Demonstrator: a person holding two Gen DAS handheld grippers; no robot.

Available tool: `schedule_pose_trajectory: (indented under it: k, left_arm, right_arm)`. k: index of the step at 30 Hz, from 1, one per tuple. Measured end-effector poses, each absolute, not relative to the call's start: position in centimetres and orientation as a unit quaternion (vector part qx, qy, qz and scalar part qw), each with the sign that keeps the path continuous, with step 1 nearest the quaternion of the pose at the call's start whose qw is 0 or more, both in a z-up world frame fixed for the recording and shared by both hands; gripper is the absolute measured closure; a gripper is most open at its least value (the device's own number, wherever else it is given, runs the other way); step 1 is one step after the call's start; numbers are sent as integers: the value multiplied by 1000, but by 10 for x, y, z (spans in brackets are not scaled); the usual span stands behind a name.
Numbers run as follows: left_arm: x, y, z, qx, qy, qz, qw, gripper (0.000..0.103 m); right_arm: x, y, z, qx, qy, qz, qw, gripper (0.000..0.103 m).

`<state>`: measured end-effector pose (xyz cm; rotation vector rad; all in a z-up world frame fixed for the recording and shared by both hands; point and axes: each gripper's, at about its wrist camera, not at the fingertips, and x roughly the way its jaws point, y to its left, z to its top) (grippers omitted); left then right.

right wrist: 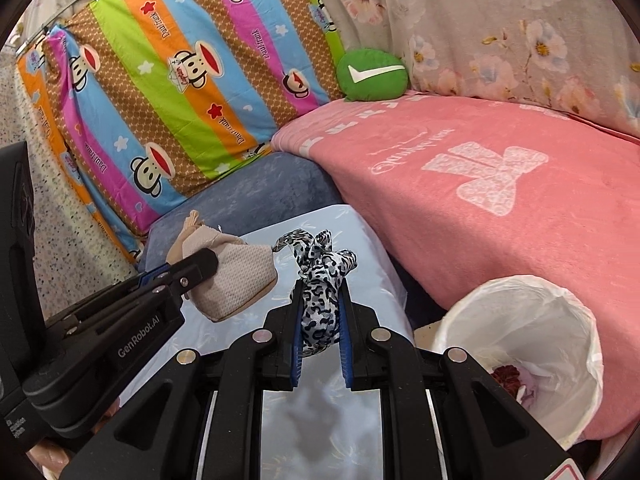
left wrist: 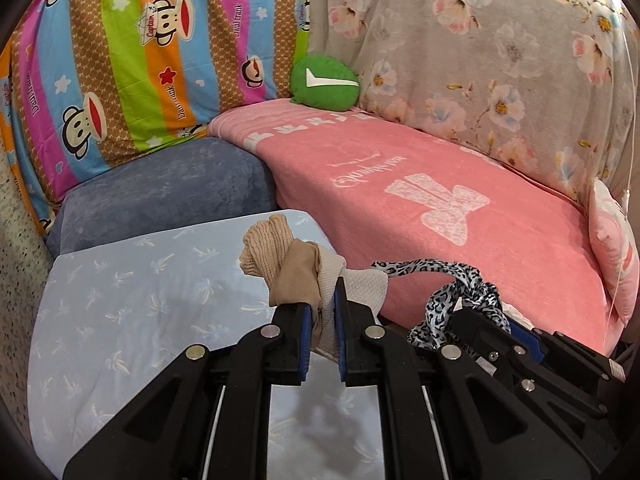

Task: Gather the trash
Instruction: 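Carry the beige pads and leopard scrunchie over the bin and release both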

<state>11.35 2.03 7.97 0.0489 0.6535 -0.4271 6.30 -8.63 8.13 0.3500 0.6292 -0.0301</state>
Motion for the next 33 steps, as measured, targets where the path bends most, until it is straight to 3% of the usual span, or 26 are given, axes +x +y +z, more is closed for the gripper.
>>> schedule_pose_trajectory:
  k: [33]
  left_arm:
    - [54, -85, 82, 75, 319, -295, 897, 91]
  right_arm:
    - [-21, -197, 88, 208, 280, -86, 933, 89]
